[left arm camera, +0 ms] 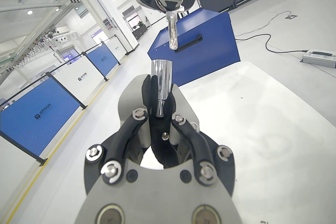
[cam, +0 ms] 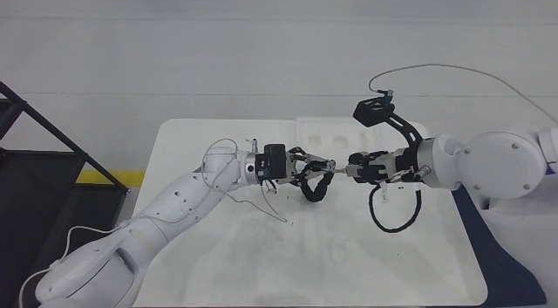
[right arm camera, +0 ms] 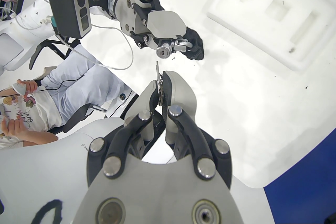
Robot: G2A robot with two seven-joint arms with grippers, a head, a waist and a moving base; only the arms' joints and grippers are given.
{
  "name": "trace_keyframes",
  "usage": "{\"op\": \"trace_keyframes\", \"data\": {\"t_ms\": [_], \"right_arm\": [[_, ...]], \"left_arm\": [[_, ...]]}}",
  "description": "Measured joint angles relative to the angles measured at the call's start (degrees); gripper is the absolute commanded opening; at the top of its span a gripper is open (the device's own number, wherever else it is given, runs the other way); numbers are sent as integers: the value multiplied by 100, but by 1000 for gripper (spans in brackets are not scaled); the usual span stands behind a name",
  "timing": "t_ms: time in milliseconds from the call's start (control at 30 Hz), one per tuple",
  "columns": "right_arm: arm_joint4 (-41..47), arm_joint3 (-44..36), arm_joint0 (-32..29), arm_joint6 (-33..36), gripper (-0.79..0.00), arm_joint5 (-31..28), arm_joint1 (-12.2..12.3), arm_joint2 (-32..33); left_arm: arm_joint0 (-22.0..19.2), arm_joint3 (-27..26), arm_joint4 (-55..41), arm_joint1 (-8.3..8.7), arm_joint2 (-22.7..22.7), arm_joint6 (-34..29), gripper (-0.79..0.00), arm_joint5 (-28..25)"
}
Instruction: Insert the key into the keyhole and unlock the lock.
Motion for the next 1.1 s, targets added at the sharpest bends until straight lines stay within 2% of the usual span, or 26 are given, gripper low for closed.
{"op": "trace_keyframes", "data": {"t_ms": [1100], "right_arm": [[141,-25,566,-420,-785,420,437,-801]], "left_arm": [[42,109,370,-137,-239,31,-785,-425]]}}
